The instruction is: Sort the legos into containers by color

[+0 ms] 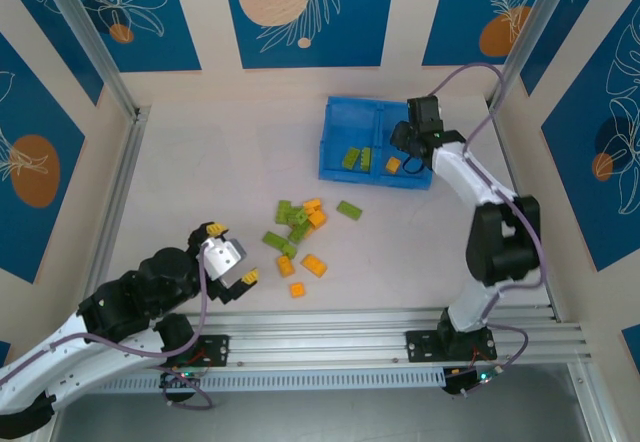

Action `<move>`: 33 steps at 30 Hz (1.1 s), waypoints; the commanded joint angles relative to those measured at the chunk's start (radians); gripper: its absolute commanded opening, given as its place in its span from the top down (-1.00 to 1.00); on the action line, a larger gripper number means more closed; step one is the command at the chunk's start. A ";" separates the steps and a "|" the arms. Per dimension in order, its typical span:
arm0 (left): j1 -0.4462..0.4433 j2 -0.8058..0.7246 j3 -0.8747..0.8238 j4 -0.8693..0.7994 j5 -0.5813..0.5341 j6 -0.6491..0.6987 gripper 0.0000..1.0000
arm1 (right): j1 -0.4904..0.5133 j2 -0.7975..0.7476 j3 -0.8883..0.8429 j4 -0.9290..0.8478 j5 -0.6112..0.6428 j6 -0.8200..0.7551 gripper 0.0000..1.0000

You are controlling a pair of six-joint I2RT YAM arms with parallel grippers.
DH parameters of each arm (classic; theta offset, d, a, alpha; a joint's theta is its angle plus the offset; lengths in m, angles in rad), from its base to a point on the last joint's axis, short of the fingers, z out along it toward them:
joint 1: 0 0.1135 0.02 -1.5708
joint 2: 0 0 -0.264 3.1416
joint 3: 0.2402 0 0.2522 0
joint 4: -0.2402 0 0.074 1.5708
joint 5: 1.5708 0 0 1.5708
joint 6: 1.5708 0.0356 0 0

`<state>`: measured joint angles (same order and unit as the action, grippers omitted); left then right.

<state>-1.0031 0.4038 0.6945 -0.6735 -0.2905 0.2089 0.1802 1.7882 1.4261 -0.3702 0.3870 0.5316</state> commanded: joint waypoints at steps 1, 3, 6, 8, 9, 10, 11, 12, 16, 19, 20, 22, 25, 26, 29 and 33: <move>0.015 -0.010 0.013 0.003 -0.013 -0.016 -1.00 | -0.023 0.124 0.126 -0.074 -0.070 0.036 0.29; 0.015 -0.006 0.012 0.005 -0.009 -0.014 -1.00 | -0.033 0.205 0.192 -0.111 -0.077 0.061 0.26; 0.015 0.002 0.012 0.006 -0.007 -0.016 -1.00 | -0.043 0.289 0.270 -0.166 -0.096 0.081 0.09; 0.015 0.009 0.011 0.005 -0.007 -0.017 -1.00 | -0.044 0.315 0.304 -0.196 -0.105 0.082 -0.05; 0.015 0.010 0.011 0.005 -0.007 -0.018 -1.00 | -0.044 0.319 0.315 -0.209 -0.108 0.083 -0.11; 0.015 0.014 0.011 0.005 -0.007 -0.017 -1.00 | -0.044 0.312 0.316 -0.213 -0.109 0.082 -0.15; 0.015 0.016 0.011 0.005 -0.007 -0.016 -1.00 | -0.045 0.304 0.315 -0.214 -0.110 0.082 -0.17; 0.015 0.019 0.011 0.005 -0.009 -0.016 -1.00 | -0.044 0.285 0.311 -0.214 -0.109 0.083 -0.19; 0.015 0.024 0.012 0.002 -0.014 -0.016 -1.00 | -0.047 0.213 0.293 -0.213 -0.126 0.089 -0.22; 0.015 0.023 0.015 0.000 -0.018 -0.020 -1.00 | -0.047 0.120 0.260 -0.207 -0.147 0.100 -0.22; 0.015 0.024 0.016 0.000 -0.023 -0.022 -1.00 | -0.047 0.077 0.233 -0.198 -0.156 0.107 -0.22; 0.015 0.022 0.017 0.004 -0.036 -0.023 -1.00 | -0.048 -0.020 0.166 -0.172 -0.182 0.122 -0.22; 0.015 0.028 0.031 0.017 -0.074 -0.057 -1.00 | -0.042 -0.197 0.042 -0.129 -0.265 0.139 -0.24; 0.015 0.034 0.043 0.023 -0.096 -0.094 -1.00 | -0.034 -0.274 -0.012 -0.116 -0.302 0.139 -0.24; 0.015 0.084 0.069 0.041 -0.166 -0.231 -1.00 | -0.002 -0.458 -0.140 -0.091 -0.388 0.115 -0.28; 0.015 0.223 0.117 0.024 -0.253 -0.448 -1.00 | 0.091 -0.706 -0.277 -0.167 -0.468 0.084 -0.35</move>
<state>-0.9997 0.5407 0.7609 -0.6624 -0.4389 -0.0280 0.2062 1.1980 1.2346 -0.4793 0.0364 0.6399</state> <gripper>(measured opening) 0.999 0.665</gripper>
